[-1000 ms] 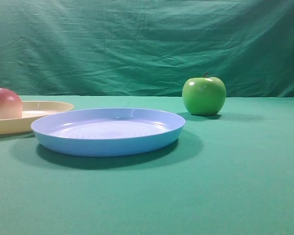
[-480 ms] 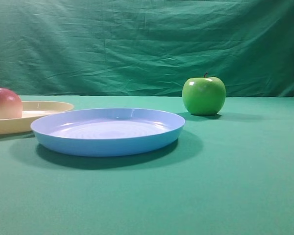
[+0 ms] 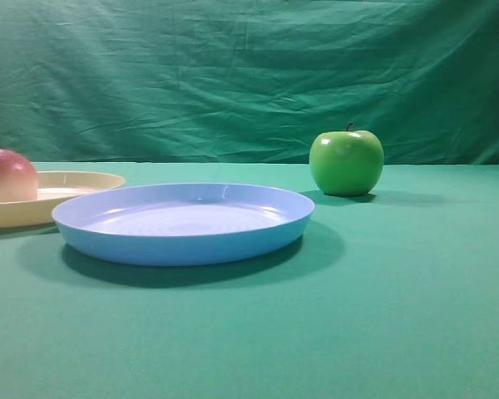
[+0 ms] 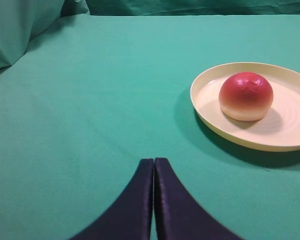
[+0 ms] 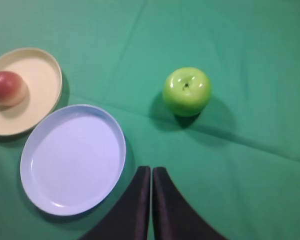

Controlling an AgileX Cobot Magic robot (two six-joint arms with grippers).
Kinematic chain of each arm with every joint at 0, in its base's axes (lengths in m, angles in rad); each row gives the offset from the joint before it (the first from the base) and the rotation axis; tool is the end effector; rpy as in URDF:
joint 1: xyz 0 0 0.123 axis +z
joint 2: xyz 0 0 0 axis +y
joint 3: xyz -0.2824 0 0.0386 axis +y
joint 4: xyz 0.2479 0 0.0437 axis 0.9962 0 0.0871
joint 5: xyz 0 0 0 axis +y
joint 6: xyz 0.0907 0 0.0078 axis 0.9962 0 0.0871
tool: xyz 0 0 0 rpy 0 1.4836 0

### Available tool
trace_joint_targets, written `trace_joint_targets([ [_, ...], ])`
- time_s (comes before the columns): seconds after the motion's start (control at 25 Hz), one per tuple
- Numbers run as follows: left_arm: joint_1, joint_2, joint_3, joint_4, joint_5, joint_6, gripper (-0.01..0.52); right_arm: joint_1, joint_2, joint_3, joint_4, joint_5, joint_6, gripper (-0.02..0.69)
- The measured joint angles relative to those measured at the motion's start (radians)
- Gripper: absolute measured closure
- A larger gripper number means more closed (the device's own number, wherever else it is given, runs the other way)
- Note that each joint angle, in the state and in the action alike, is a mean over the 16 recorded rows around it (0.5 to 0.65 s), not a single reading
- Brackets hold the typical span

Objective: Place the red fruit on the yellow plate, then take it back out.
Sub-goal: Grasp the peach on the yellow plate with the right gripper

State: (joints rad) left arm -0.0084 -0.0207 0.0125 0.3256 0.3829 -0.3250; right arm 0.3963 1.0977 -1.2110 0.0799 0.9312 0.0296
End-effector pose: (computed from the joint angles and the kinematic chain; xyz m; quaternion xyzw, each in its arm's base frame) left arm 0.0516 0.0105 0.1773 -0.0415 0.7939 0.0386 0.6054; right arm 0.1958 0.0883 0.4028 -0.1578 0.8986 0.1242 0.3900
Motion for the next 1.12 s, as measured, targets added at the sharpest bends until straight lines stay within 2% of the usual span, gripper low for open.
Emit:
trace_joint_targets([
  [0.56,0.0,0.0,0.0,0.0,0.0,0.0,0.514,-0.274,-0.479,0.456,-0.009,-0.406,-0.017,0.665],
  [0.84,0.0,0.0,0.0,0.0,0.0,0.0,0.514,-0.379,-0.707,0.704,-0.013,-0.536,-0.059,0.665],
  [1.12,0.0,0.0,0.0,0.0,0.0,0.0,0.514,-0.42,-0.921,0.946,-0.016,-0.629,-0.096,0.665],
])
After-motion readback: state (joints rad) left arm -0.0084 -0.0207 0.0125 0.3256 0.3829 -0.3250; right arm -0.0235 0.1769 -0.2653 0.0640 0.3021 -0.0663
